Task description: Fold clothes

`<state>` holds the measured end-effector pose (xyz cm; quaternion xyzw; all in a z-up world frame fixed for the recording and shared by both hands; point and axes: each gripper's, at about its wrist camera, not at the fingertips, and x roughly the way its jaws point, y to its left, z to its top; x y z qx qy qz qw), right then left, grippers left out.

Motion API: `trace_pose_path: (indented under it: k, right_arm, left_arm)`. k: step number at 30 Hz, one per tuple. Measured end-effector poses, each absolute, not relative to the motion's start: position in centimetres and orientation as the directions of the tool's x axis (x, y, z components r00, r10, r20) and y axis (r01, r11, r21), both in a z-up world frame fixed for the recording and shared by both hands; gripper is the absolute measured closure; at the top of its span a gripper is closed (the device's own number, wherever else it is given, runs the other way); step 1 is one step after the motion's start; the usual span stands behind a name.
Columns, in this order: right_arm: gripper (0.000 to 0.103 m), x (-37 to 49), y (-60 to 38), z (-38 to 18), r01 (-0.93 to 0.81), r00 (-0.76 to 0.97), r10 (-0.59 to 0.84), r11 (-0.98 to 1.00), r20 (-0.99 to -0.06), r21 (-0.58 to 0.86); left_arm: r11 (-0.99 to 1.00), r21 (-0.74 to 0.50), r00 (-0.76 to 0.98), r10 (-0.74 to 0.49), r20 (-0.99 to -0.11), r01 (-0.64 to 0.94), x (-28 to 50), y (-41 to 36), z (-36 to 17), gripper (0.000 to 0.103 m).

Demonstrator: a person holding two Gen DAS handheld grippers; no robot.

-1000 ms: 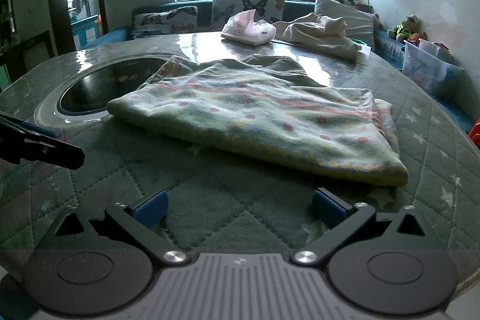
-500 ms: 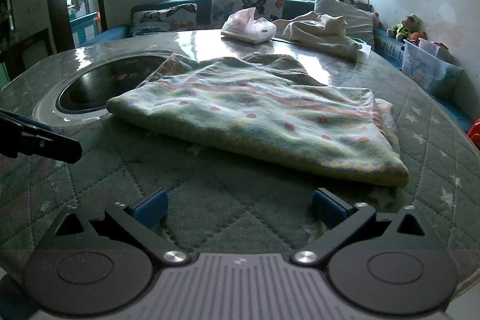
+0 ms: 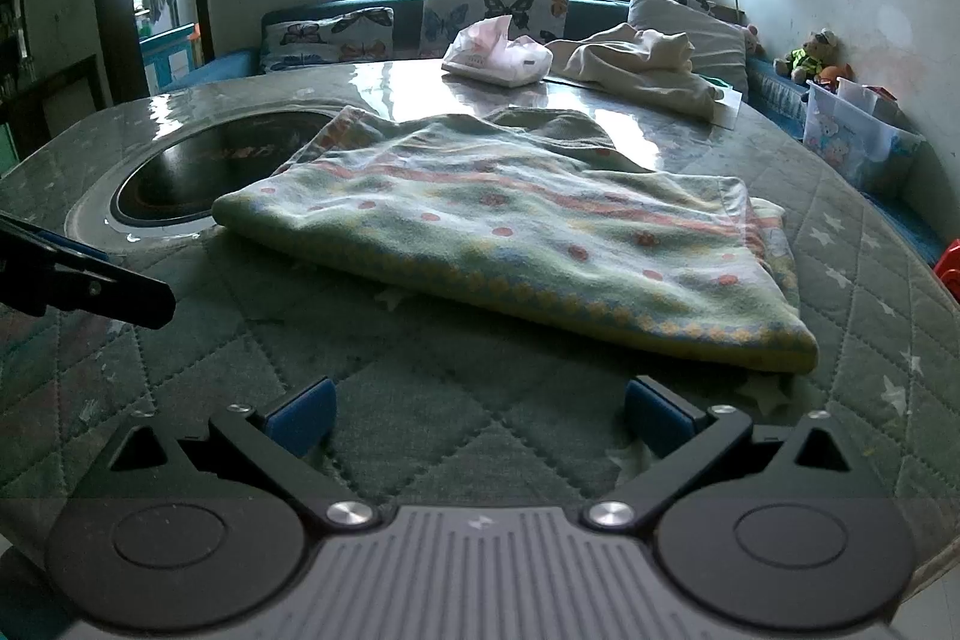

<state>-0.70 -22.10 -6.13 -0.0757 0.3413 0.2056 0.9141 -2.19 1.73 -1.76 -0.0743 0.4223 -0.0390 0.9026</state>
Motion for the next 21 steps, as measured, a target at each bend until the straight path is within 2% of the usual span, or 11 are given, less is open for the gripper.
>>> trace_pose_path:
  k: [21]
  right_arm:
    - [0.0,-0.6,-22.2,-6.1,-0.427,0.683,0.327,0.904,-0.653,0.005]
  left_arm:
    - [0.986,-0.164,0.642,-0.147,-0.752,0.034,-0.9,0.7,-1.2,0.0]
